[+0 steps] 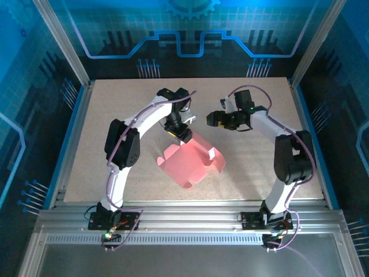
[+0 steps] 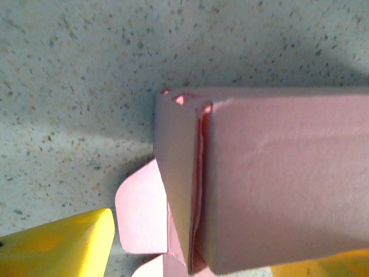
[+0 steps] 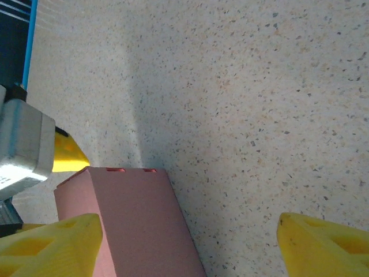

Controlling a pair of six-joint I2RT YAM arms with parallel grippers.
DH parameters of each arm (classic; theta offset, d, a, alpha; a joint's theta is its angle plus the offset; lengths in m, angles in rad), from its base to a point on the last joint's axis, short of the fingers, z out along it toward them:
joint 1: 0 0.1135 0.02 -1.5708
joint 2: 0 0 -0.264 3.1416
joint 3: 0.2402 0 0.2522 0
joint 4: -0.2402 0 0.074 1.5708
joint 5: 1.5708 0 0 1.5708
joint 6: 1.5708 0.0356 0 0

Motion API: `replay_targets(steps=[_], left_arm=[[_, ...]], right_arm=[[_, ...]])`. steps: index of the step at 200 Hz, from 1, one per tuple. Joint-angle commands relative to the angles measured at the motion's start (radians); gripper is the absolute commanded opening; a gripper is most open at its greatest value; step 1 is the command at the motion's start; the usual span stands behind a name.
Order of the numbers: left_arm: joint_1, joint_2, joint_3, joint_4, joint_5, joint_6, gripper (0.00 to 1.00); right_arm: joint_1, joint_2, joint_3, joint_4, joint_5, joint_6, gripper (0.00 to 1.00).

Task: Fold the paper box

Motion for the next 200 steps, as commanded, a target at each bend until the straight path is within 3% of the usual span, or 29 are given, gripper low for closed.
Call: replay_targets(steps=[1, 65, 109, 140, 165, 200], left_arm=[[0.009, -0.081, -0.037, 0.062, 0.049, -0.020, 0.71], [0.092, -0.436, -0.446, 0.432, 0.305, -0.087, 0.87], [0.256, -0.757, -0.903, 0.920, 0.225, -0.337, 0.92], [0.275, -0.949, -1.161, 1.181, 0.251, -0.315, 0.95], [0.275, -1.058, -1.307, 1.291, 0.245, -0.294, 0.96], [0.275, -1.093, -1.365, 1.297, 0.234, -0.269, 0.96]], right_arm=[[0.009, 0.026, 0.049, -0.056, -0.038, -0.054, 0.80], [0.065, -0.061, 0.041, -0.078, 0.037, -0.188, 0.82], [0.234, -0.059, 0.121, -0.139, 0.201, -0.264, 0.84], [0.351, 0.075, 0.296, -0.299, 0.340, -0.351, 0.91], [0.403, 0.184, 0.434, -0.419, 0.427, -0.359, 0.91], [0.437, 0.321, 0.611, -0.542, 0.502, -0.345, 0.86]])
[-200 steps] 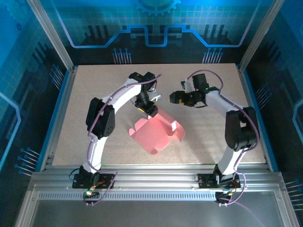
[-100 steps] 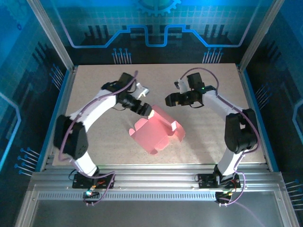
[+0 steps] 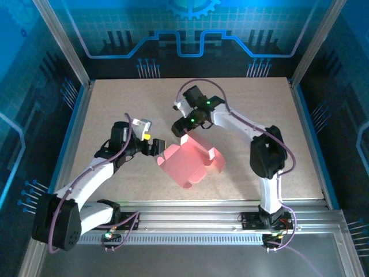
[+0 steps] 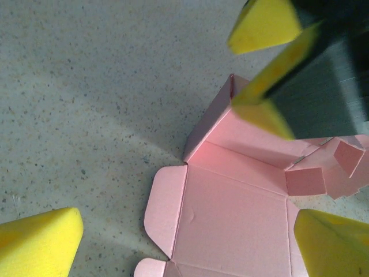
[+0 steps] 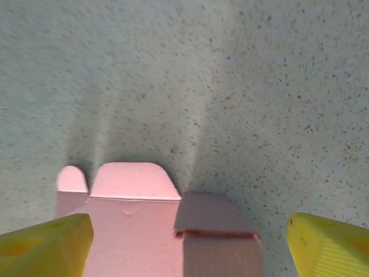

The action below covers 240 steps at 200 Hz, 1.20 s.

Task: Fold the paper box

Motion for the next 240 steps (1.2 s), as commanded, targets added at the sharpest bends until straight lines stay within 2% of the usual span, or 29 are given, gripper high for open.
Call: replay_targets(steps=[1, 28, 77, 125, 143, 179, 240], left_arm=[[-0.001, -0.020, -0.025, 0.099, 0.008, 0.021, 0.96], [-0.001, -0.014, -0.030, 0.103, 0.023, 0.026, 0.97], [-0.001, 0.020, -0.025, 0.116, 0.029, 0.020, 0.97], [-0.002, 0.031, -0.019, 0.118, 0.041, 0.010, 0.97], [-0.001, 0.040, -0.019, 0.121, 0.047, 0.005, 0.97], [-0.001, 0.060, -0.018, 0.129, 0.059, 0.002, 0.98], [-0.003, 0.076, -0.022, 0.135, 0.069, 0.003, 0.98]], right_arm=[[0.018, 0.081, 0.101, -0.166, 0.092, -0.010, 0.86], [0.025, 0.134, 0.173, -0.213, 0.098, -0.004, 0.82], [0.026, 0.156, 0.178, -0.241, 0.058, 0.006, 0.76], [0.033, 0.171, 0.194, -0.255, 0.111, 0.046, 0.65], [0.038, 0.182, 0.212, -0.272, 0.131, 0.066, 0.65], [0.062, 0.204, 0.245, -0.283, 0.132, 0.098, 0.72], [0.065, 0.241, 0.287, -0.319, 0.173, 0.129, 0.60]])
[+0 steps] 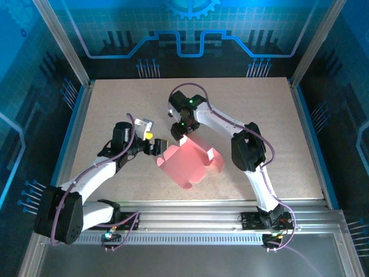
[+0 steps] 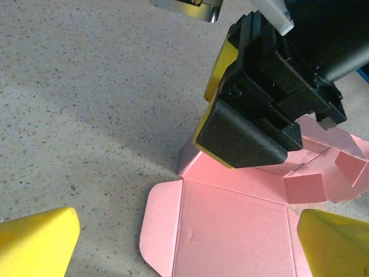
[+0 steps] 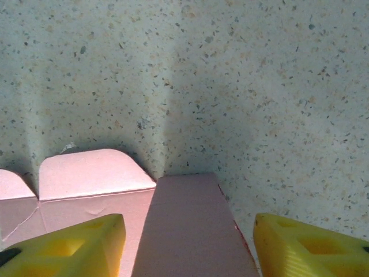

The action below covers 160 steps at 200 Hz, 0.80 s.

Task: Fold the paper box

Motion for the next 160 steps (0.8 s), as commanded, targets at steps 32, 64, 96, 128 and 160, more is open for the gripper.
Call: replay_targets(steps=[32, 64, 96, 128, 160], left_arm=[[-0.003, 0.014, -0.002, 0.026, 0.038, 0.003, 0.99], [-0.003, 0.018, 0.002, 0.026, 0.040, 0.002, 0.99], [-0.003, 0.022, 0.005, 0.023, 0.045, 0.003, 0.99], [-0.003, 0.023, 0.005, 0.023, 0.046, 0.001, 0.99], [-0.003, 0.027, 0.008, 0.020, 0.048, 0.003, 0.99]], right_arm=[[0.006, 0.027, 0.034, -0.056, 0.048, 0.014, 0.52], [0.009, 0.025, 0.036, -0.061, 0.053, 0.015, 0.44], [0.011, 0.025, 0.037, -0.061, 0.063, 0.014, 0.42], [0.013, 0.024, 0.041, -0.067, 0.071, 0.010, 0.44], [0.020, 0.026, 0.054, -0.067, 0.085, 0.009, 0.64]])
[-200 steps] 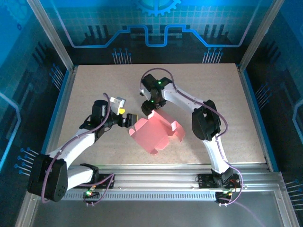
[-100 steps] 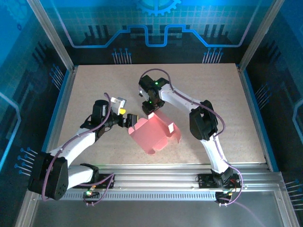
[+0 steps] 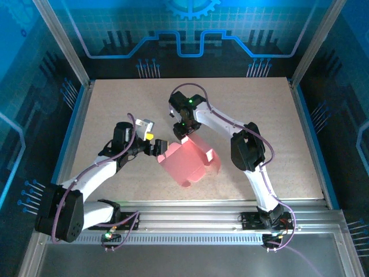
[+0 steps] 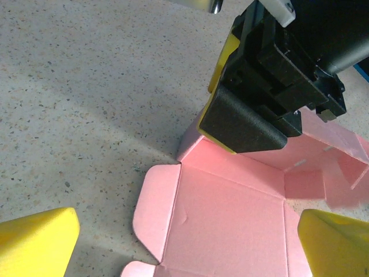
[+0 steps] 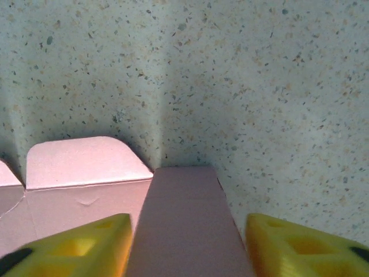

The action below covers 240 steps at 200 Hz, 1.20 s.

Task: Fold the paper box

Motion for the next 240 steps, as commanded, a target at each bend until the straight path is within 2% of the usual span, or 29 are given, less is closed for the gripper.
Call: replay_targets(steps=[1, 23, 43, 60, 91, 113, 121, 130, 139, 159, 194, 214, 240], left_arm=[[-0.003, 0.008, 0.008, 0.019, 0.033, 0.002, 0.99], [-0.004, 0.016, 0.014, 0.015, 0.040, 0.005, 0.99], [-0.006, 0.013, 0.013, 0.016, 0.038, 0.004, 0.99], [-0.006, 0.010, 0.010, 0.018, 0.038, 0.005, 0.99], [-0.007, 0.014, 0.013, 0.016, 0.038, 0.006, 0.99], [-0.009, 0.017, 0.014, 0.018, 0.039, 0.006, 0.99], [-0.009, 0.020, 0.017, 0.020, 0.041, 0.006, 0.99], [-0.012, 0.026, 0.020, 0.018, 0.043, 0.007, 0.99], [-0.017, 0.032, 0.025, 0.018, 0.047, 0.012, 0.99], [-0.036, 0.041, 0.022, 0.050, 0.035, 0.010, 0.99], [-0.089, 0.074, -0.018, 0.204, 0.017, 0.013, 0.99], [-0.156, 0.108, -0.067, 0.380, -0.031, 0.053, 0.99], [-0.202, 0.207, -0.076, 0.557, -0.087, 0.030, 0.99]], right_arm=[[0.020, 0.019, 0.036, -0.032, 0.024, -0.002, 0.64], [0.024, 0.020, 0.044, -0.032, 0.025, 0.001, 0.66], [0.024, 0.029, 0.051, -0.036, 0.028, -0.002, 0.52], [0.024, 0.043, 0.065, -0.050, 0.035, 0.000, 0.45], [0.024, 0.042, 0.070, -0.052, 0.033, 0.000, 0.37], [0.024, 0.039, 0.073, -0.055, 0.033, -0.001, 0.35], [0.024, 0.036, 0.073, -0.053, 0.027, -0.001, 0.38], [0.024, 0.032, 0.073, -0.050, 0.013, -0.003, 0.48], [0.023, 0.025, 0.071, -0.043, -0.008, -0.003, 0.63], [0.021, 0.000, 0.069, -0.031, -0.044, -0.008, 0.79], [-0.008, -0.085, 0.018, 0.040, -0.105, 0.020, 0.81], [-0.034, -0.157, -0.055, 0.113, -0.124, 0.043, 0.80], [-0.088, -0.220, -0.146, 0.179, -0.144, 0.083, 0.78]])
